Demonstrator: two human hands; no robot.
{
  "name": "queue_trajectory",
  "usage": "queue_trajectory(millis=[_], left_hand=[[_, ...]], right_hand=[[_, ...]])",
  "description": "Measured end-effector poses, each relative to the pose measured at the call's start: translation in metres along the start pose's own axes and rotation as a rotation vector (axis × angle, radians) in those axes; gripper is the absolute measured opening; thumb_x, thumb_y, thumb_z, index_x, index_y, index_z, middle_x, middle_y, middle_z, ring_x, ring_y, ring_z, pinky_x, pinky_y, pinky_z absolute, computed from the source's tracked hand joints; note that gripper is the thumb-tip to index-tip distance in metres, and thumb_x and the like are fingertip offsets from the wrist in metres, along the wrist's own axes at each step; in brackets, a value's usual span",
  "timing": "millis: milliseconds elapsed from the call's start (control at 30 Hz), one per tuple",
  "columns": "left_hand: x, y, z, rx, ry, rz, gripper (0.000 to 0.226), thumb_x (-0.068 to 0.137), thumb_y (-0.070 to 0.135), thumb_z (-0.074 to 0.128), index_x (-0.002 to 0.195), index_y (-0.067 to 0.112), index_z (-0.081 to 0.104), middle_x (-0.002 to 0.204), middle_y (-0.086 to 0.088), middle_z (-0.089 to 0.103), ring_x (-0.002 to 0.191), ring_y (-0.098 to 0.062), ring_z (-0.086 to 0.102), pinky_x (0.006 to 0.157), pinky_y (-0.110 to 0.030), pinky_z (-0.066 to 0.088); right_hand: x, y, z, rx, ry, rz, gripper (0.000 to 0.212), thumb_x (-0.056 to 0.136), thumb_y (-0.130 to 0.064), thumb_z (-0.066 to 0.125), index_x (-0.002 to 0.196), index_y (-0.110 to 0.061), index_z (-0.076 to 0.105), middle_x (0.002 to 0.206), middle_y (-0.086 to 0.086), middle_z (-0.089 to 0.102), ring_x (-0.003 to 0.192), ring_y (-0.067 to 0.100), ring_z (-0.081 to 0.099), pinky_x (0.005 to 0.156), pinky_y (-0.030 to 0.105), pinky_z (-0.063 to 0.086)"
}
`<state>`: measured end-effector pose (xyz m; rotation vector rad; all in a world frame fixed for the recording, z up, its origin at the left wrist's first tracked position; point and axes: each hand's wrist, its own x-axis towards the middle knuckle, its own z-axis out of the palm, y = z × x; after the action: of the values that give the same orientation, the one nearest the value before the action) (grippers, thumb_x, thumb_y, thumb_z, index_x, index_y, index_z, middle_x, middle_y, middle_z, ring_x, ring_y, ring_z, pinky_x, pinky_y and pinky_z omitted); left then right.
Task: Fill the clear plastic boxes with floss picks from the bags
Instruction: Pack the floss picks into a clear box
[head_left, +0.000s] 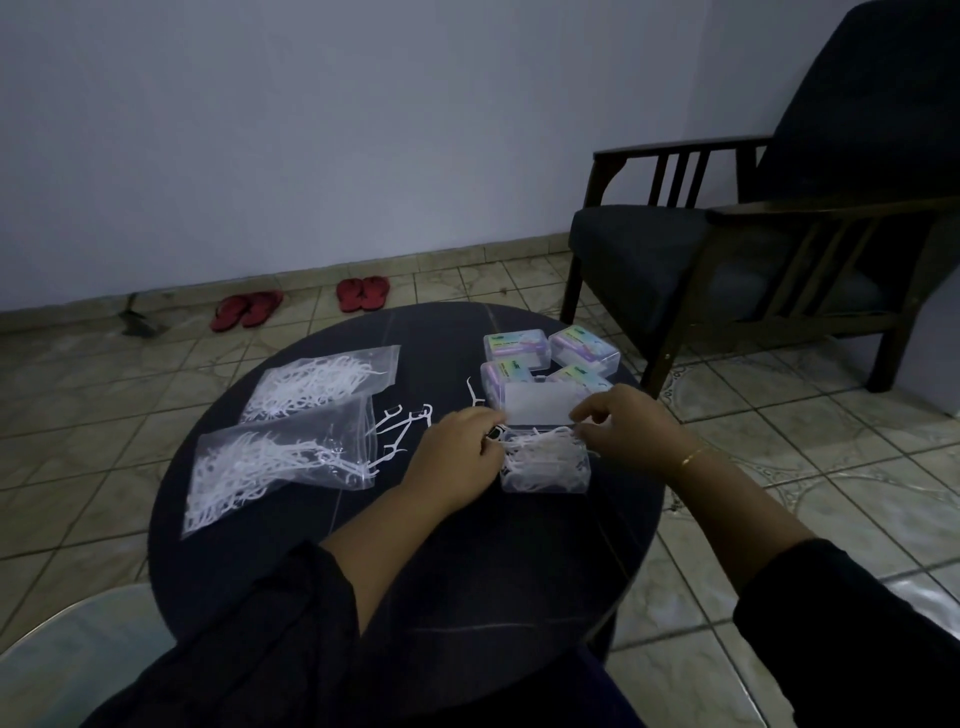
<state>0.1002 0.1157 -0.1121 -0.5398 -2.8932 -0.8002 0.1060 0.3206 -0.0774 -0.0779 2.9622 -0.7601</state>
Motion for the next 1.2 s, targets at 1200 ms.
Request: queue_trajectory(millis=[1200], left_hand=[[-0.024,0.015,0.023,-0.156,0.219,-0.178,0.042,0.091,0.014,0.045,0.131,0.012,0.054,0.126,-0.004,0.059,0.119,-0.023,0.05,0.094,-0.032,0.035]], right_hand=[[-0.002,0.004,0.016,-0.018,0.081,-0.008,0.037,0.096,-0.026,0.05,0.133,-0.022,0.053,0.135,0.003,0.046,0.123,0.019,0.044,0.103,0.034,0.038]])
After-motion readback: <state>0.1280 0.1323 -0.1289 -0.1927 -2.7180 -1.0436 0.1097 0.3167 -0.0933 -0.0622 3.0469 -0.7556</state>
